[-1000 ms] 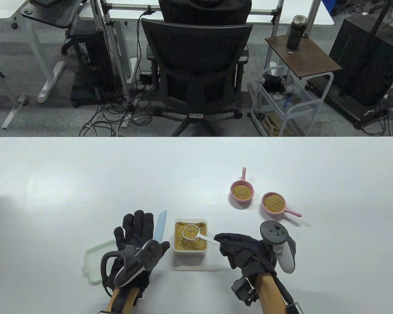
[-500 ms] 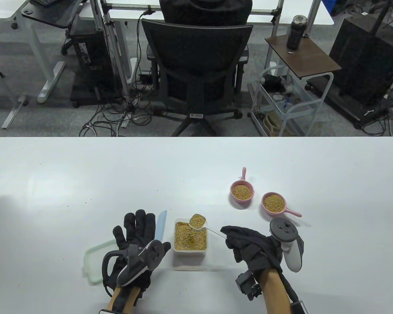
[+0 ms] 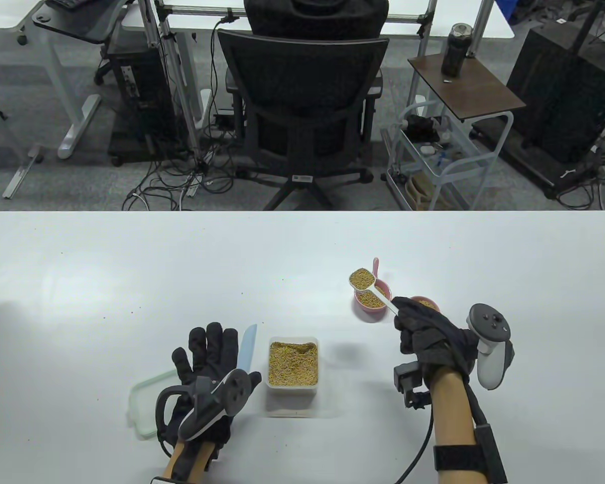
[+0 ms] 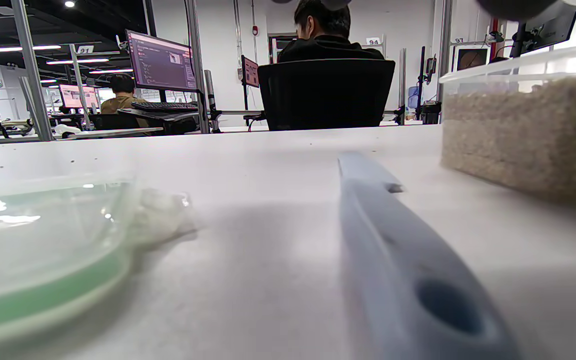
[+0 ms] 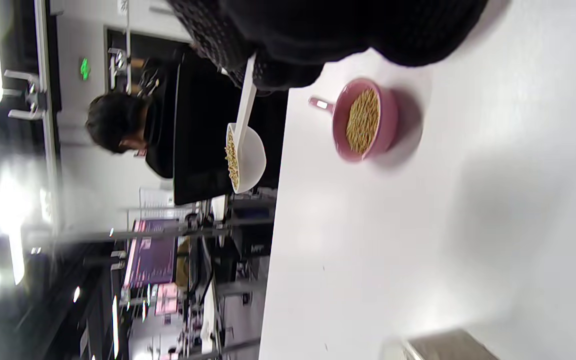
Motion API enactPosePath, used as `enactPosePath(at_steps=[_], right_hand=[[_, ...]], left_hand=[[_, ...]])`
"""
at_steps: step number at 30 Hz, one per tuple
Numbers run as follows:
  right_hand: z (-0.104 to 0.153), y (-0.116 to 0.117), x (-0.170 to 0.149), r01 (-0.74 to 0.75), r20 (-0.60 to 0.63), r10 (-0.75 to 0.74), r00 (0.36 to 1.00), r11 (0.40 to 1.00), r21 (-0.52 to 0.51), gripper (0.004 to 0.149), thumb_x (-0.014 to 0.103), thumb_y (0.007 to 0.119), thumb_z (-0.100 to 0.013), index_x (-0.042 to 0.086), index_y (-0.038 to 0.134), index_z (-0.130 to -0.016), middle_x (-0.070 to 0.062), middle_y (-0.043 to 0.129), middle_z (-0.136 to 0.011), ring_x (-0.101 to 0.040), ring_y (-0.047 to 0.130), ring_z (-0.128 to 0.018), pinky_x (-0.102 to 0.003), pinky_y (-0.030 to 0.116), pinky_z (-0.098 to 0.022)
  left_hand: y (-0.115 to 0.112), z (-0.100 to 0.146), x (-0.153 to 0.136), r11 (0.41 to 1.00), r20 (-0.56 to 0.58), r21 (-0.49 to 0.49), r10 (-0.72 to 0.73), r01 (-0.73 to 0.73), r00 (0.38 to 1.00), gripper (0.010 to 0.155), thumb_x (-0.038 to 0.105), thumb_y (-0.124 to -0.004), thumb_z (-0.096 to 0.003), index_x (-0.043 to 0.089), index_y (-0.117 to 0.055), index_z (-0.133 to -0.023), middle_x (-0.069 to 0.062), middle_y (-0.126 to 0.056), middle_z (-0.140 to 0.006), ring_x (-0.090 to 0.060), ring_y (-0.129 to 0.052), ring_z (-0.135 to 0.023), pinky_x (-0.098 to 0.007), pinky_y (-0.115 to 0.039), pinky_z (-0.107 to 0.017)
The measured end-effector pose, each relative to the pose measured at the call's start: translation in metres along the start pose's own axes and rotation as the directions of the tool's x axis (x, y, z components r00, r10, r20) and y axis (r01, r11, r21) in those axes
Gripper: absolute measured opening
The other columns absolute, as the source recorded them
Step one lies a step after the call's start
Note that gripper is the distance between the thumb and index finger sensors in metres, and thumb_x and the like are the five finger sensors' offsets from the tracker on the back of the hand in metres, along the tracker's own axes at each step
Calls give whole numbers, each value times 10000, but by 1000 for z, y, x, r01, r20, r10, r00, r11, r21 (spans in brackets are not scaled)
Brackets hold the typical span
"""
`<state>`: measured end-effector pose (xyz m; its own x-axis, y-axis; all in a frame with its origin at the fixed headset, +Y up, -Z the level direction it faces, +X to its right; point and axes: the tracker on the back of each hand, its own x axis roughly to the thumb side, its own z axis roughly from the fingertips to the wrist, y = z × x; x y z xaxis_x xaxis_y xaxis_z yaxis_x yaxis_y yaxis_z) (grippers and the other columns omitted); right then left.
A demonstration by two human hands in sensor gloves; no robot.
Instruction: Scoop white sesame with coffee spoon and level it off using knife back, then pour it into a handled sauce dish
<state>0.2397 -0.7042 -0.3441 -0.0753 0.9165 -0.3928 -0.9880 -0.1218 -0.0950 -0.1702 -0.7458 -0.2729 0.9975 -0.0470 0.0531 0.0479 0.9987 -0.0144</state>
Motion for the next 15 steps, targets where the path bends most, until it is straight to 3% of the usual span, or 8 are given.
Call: enactPosePath(at_steps=[6, 15], right_hand=[[-17, -9, -11, -81, -85, 71, 994, 988, -129, 410, 207, 753, -606, 121, 820, -1001, -164, 878, -775, -144, 892, -379, -453, 806, -447], [-24, 7, -14, -338, -139, 313, 940, 915, -222, 412, 222, 763, -605, 162, 816, -1010, -154, 877, -801, -146, 897, -401, -456, 804, -465]], left_hand=[[1, 0, 0, 1000, 0, 5, -4, 4, 1000, 902, 705, -526, -508, 243, -224, -1222, -127, -206, -1292, -452, -170, -1136, -681, -266, -738], [0, 0, 1, 1000, 7, -9, -12, 12, 1000, 892, 706, -524, -509, 258, -234, -1223, -126, -203, -1292, -454, -164, -1136, -681, -263, -737]])
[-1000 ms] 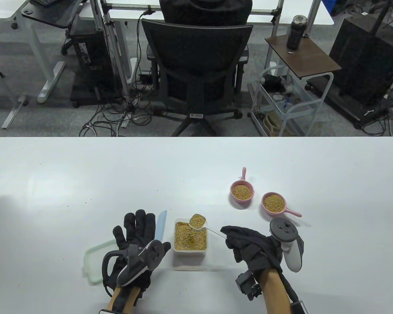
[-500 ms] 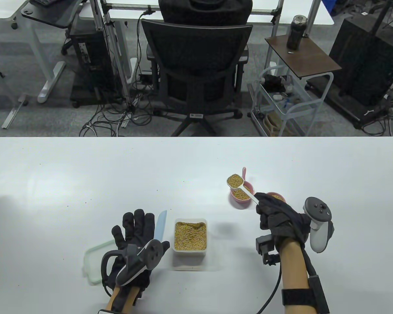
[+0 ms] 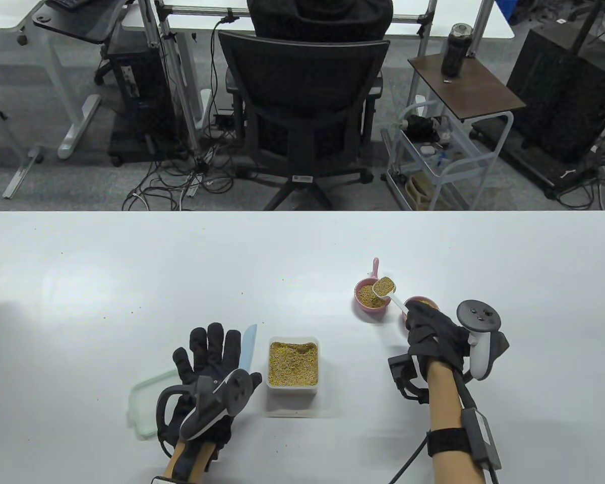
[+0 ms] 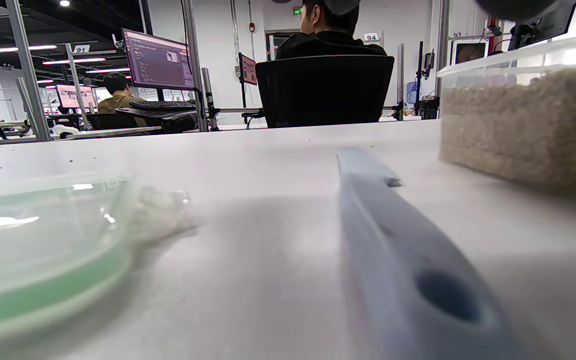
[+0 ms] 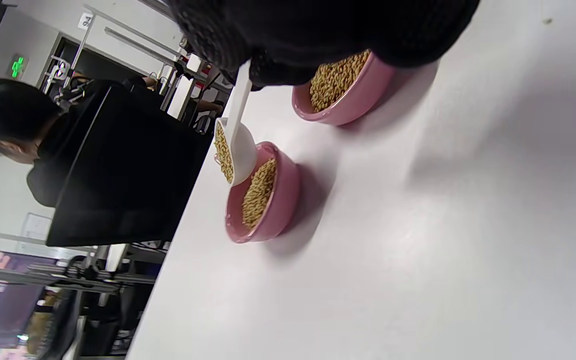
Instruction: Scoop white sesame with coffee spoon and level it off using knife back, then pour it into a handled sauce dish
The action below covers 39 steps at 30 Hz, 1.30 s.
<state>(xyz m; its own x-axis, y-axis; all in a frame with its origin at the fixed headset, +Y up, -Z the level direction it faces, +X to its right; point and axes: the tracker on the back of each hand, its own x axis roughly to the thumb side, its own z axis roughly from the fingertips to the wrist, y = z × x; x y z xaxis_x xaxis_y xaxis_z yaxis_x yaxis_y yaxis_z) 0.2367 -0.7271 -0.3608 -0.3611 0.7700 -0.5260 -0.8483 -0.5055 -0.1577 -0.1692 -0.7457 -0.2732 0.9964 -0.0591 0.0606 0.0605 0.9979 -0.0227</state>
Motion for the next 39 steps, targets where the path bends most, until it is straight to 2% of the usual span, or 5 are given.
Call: enactPosePath(at_steps=[9, 25, 31, 34, 39], right_hand=[[12, 16, 22, -275, 82, 287, 954, 952, -132, 411, 245, 774, -603, 224, 818, -1012, -132, 860, -844, -150, 898, -440, -458, 793, -497], [32, 32, 46, -520, 115, 578, 808, 791, -322, 408, 262, 793, -597, 283, 825, -1004, -109, 790, -934, -173, 880, -550, -475, 751, -584], [46, 13, 54, -435, 192, 500, 844, 849, -300, 396, 267, 794, -593, 282, 841, -987, -31, 859, -879, -174, 900, -540, -465, 755, -583], [56, 2, 56, -444, 212, 521, 827, 836, -321, 389, 271, 810, -587, 280, 857, -973, -28, 892, -842, -165, 921, -511, -451, 775, -568], [64, -2, 35, -443, 335, 484, 808, 875, -196, 392, 292, 841, -579, 228, 865, -965, -68, 922, -784, -151, 932, -451, -447, 808, -516]], left_hand=[[1, 1, 0, 1000, 6, 4, -19, 19, 1000, 895, 706, -524, -508, 258, -226, -1223, -127, -198, -1293, -454, -156, -1134, -682, -254, -736], [2, 1, 2, 998, 3, 2, -56, 56, 998, 906, 708, -525, -507, 245, -218, -1223, -131, -195, -1292, -458, -151, -1130, -685, -249, -732], [2, 1, 1, 999, 0, 8, -47, 47, 999, 909, 707, -525, -507, 242, -215, -1224, -135, -194, -1292, -459, -149, -1131, -687, -247, -731], [2, 1, 2, 999, 2, 6, -46, 46, 999, 908, 708, -524, -507, 245, -215, -1224, -135, -193, -1292, -460, -147, -1130, -687, -246, -732], [2, 1, 2, 999, 4, 3, -47, 47, 999, 905, 707, -527, -511, 246, -212, -1224, -136, -191, -1292, -456, -142, -1129, -686, -246, -731]])
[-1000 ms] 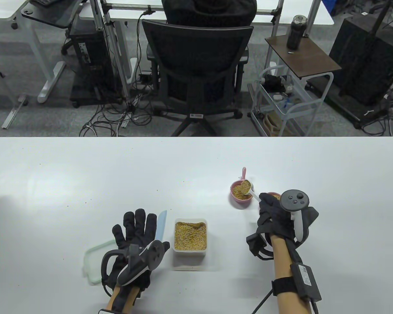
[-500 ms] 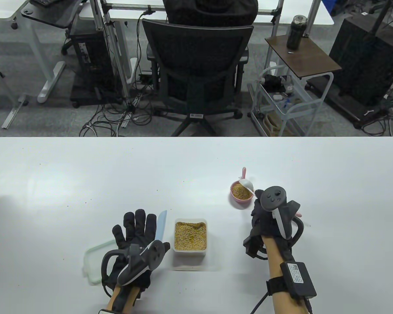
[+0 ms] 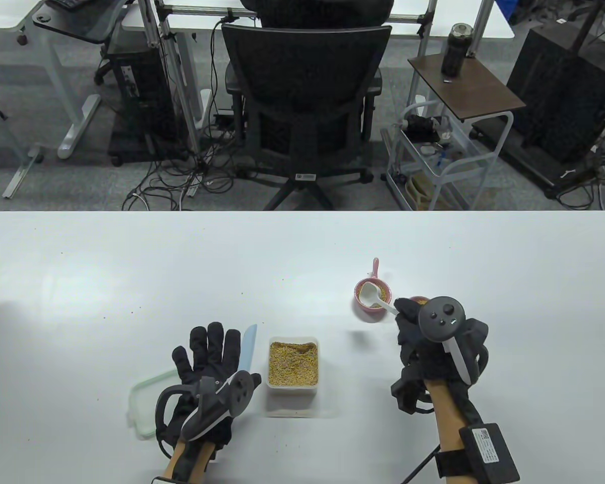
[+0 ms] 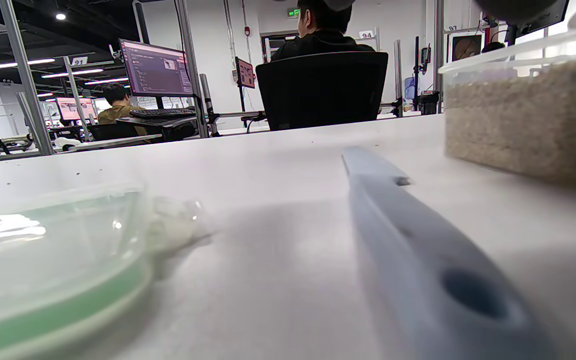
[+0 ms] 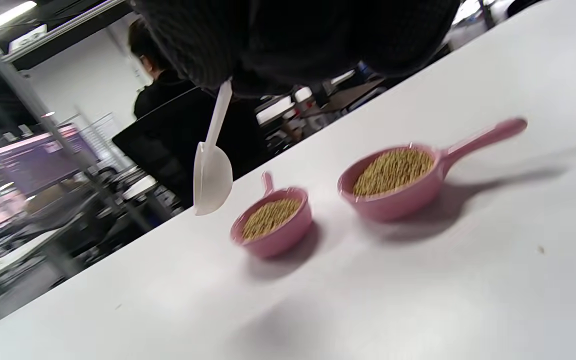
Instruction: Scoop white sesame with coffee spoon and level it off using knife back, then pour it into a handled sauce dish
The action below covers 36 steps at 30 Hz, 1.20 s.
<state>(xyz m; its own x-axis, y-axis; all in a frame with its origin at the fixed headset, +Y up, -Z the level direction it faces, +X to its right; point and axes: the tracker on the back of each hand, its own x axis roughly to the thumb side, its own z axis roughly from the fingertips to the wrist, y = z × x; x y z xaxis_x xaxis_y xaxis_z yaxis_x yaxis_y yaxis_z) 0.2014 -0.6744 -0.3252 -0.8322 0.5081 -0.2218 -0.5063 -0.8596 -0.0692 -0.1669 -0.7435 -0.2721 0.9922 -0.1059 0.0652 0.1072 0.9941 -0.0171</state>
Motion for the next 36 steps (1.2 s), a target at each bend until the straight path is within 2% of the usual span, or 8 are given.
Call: enactPosePath(at_steps=[5, 8, 11, 15, 19, 26, 33, 36], right_hand=[[0, 26, -29, -2, -36, 5, 999, 997, 81, 397, 318, 905, -549, 207, 899, -930, -75, 947, -739, -148, 939, -411, -448, 827, -480], [-1, 35, -38, -100, -104, 107, 989, 993, 70, 375, 335, 914, -544, 240, 915, -907, -63, 953, -743, -158, 943, -429, -457, 824, -495], [-2, 40, -39, -200, -112, 205, 972, 978, 52, 354, 356, 913, -539, 273, 927, -883, -44, 967, -746, -189, 951, -462, -475, 811, -528], [3, 54, -29, -531, -33, 532, 846, 847, 22, 365, 419, 857, -531, 327, 910, -880, 10, 1010, -739, -203, 1007, -478, -456, 826, -540], [10, 69, -21, -685, 28, 687, 726, 726, -66, 376, 439, 826, -524, 321, 910, -871, 57, 1031, -732, -187, 1055, -506, -432, 827, -553], [11, 83, -15, -757, 51, 765, 642, 643, -118, 363, 419, 841, -514, 281, 959, -829, 50, 1045, -722, -190, 1031, -618, -410, 814, -547], [11, 89, -17, -777, 41, 786, 617, 616, -130, 346, 432, 888, -479, 295, 987, -781, 63, 1063, -699, -183, 1031, -623, -406, 822, -537], [12, 92, -14, -811, 38, 823, 567, 566, -145, 346, 447, 900, -465, 310, 989, -770, 80, 1071, -686, -172, 1038, -611, -401, 826, -530]], left_hand=[[-1, 0, 1, 1000, 10, -4, 7, -7, 1000, 907, 708, -526, -511, 246, -205, -1222, -137, -186, -1291, -458, -139, -1128, -684, -247, -732], [-1, 0, 2, 1000, 9, 1, 7, -7, 1000, 907, 706, -528, -513, 243, -202, -1222, -148, -169, -1286, -471, -118, -1113, -682, -247, -732], [0, 0, 1, 1000, 2, 7, 13, -13, 1000, 909, 705, -527, -513, 240, -198, -1222, -152, -162, -1285, -474, -110, -1108, -682, -243, -731], [0, 1, 0, 1000, -1, 4, 22, -22, 1000, 909, 705, -528, -513, 243, -193, -1221, -153, -162, -1284, -475, -111, -1109, -683, -243, -732], [-1, 0, 1, 1000, 10, -10, 21, -21, 1000, 910, 705, -528, -514, 247, -176, -1217, -154, -157, -1283, -477, -109, -1107, -678, -248, -736], [0, 0, 3, 1000, 19, -14, 19, -19, 1000, 917, 703, -543, -517, 244, -165, -1215, -154, -155, -1283, -477, -108, -1108, -679, -250, -738], [-1, 0, 4, 1000, 22, -19, 15, -14, 1000, 923, 703, -547, -516, 239, -160, -1214, -159, -152, -1283, -480, -108, -1107, -684, -249, -736], [-1, 0, 4, 999, 22, -31, 10, -10, 1000, 935, 702, -562, -510, 234, -164, -1215, -157, -155, -1283, -479, -111, -1108, -684, -251, -737]])
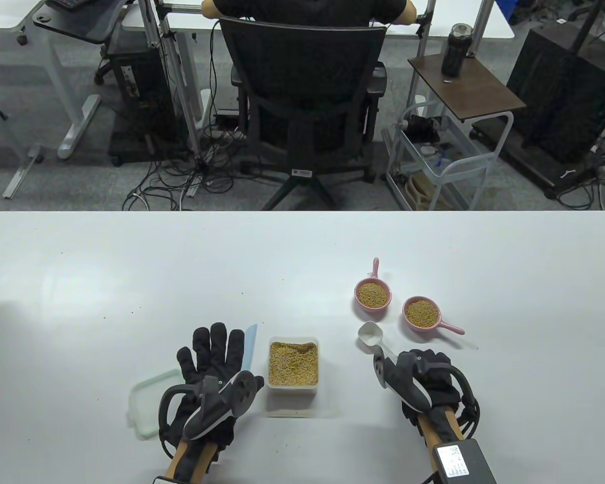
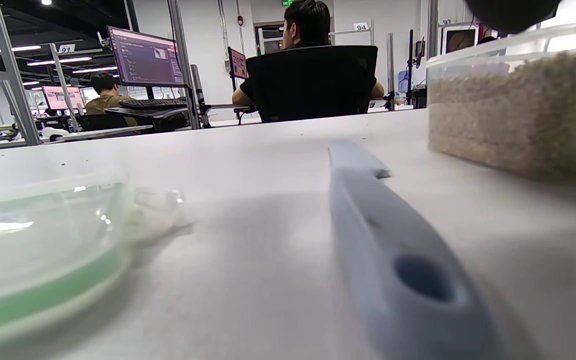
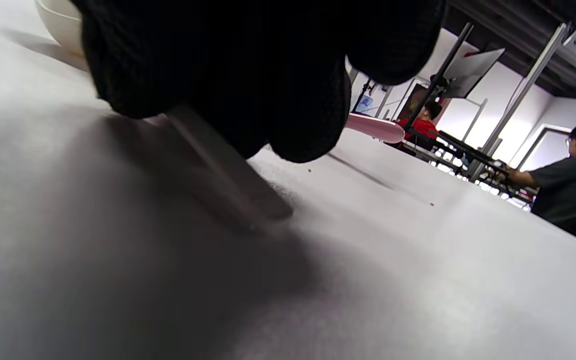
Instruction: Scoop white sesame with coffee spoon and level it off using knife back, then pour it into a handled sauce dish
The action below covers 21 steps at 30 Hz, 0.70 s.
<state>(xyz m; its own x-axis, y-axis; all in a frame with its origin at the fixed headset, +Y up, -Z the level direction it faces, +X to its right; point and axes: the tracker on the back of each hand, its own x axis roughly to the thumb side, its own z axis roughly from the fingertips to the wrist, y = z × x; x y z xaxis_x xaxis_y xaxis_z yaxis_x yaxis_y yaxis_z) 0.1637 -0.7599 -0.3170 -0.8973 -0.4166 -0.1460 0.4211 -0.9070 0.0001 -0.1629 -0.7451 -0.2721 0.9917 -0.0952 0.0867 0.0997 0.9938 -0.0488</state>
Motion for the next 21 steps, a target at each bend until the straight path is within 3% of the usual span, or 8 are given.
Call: enactPosePath(at_steps=[4, 10, 14, 18, 21], right_hand=[[2, 3, 5, -67, 6, 67, 998, 997, -44, 351, 463, 878, -472, 329, 976, -781, 104, 1074, -686, -152, 1047, -609, -396, 829, -530], [1, 4, 1, -24, -3, 24, 1000, 1000, -17, 377, 476, 859, -485, 341, 942, -827, 100, 1050, -720, -159, 1028, -637, -406, 811, -550], [2, 2, -5, -2, -15, 2, 1000, 1000, 5, 583, 560, 804, -470, 269, 841, -974, 34, 984, -839, -196, 992, -689, -420, 784, -582], [2, -18, -16, 78, -15, -78, 997, 997, 11, 740, 640, 737, -446, 266, 713, -1085, 8, 873, -978, -217, 934, -771, -455, 739, -644], [4, -49, -26, 160, -3, -160, 987, 987, -20, 791, 657, 714, -452, 275, 622, -1139, -8, 781, -1073, -243, 868, -875, -485, 703, -691]], left_hand=[[0, 0, 0, 1000, 0, 1, -4, 4, 1000, 932, 702, -565, -509, 240, -166, -1214, -159, -158, -1283, -481, -111, -1109, -686, -250, -736], [0, 0, 1, 1000, 9, 4, -5, 5, 1000, 931, 701, -564, -510, 240, -166, -1214, -159, -160, -1284, -482, -113, -1109, -685, -248, -736], [0, 0, 1, 1000, 9, 4, -4, 4, 1000, 932, 701, -562, -511, 237, -168, -1215, -161, -158, -1284, -483, -112, -1108, -684, -249, -736], [0, 0, 2, 1000, 11, 6, 0, 0, 1000, 932, 703, -559, -509, 237, -167, -1216, -159, -158, -1284, -483, -111, -1108, -684, -249, -736], [0, 0, 2, 1000, 12, 9, 0, 0, 1000, 931, 703, -556, -511, 235, -168, -1216, -162, -158, -1283, -483, -113, -1107, -683, -249, -735]])
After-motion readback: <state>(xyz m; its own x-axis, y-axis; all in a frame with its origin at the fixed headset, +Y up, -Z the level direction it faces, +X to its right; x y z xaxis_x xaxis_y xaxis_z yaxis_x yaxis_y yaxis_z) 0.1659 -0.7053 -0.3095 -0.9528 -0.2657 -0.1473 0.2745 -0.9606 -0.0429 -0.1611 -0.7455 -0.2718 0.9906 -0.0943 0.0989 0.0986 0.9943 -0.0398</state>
